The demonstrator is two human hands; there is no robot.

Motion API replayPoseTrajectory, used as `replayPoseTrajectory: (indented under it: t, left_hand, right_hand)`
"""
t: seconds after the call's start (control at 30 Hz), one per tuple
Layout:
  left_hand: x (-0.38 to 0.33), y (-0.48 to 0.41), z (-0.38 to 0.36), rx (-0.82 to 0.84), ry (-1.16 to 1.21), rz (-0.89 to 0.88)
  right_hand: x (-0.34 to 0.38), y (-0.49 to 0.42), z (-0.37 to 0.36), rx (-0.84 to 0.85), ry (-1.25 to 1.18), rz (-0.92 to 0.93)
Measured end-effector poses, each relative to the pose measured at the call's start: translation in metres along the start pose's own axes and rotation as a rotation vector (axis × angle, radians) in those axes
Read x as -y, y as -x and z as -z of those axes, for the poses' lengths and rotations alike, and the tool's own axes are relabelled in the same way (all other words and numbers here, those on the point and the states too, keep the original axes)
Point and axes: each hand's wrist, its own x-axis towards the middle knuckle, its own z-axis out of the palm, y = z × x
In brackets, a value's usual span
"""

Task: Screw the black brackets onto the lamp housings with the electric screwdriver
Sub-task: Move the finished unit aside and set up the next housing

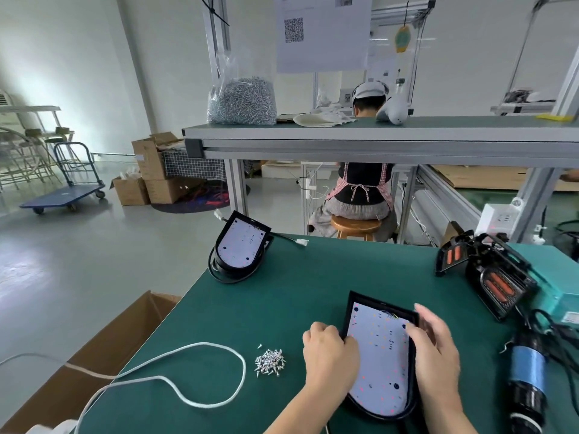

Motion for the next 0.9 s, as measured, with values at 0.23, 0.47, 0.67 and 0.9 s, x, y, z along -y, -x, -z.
replayPoseTrajectory:
  t: [0.23, 0.47, 0.67, 0.9]
  left_hand:
    - [0.014, -0.066, 0.077, -0.543, 0.227, 0.030]
    - [0.052, -0.157, 0.141, -0.714, 0.378, 0.294]
    - [0.083, -0.192, 0.161, -0.522, 0.507, 0.386]
    - [0.087, -0.197, 0.155, -0.472, 0.495, 0.361]
  right_hand:
    - [-0.003, -0.003, 0.000, 0.058, 0.136, -0.007]
    - [-0.006, -0.003, -0.003, 0.063, 0.150, 0.020]
    - [-0.003, -0.002, -0.004, 0.064, 0.143, 0.025]
    - [-0.003, -0.003, -0.004, 0.066, 0.147, 0.013]
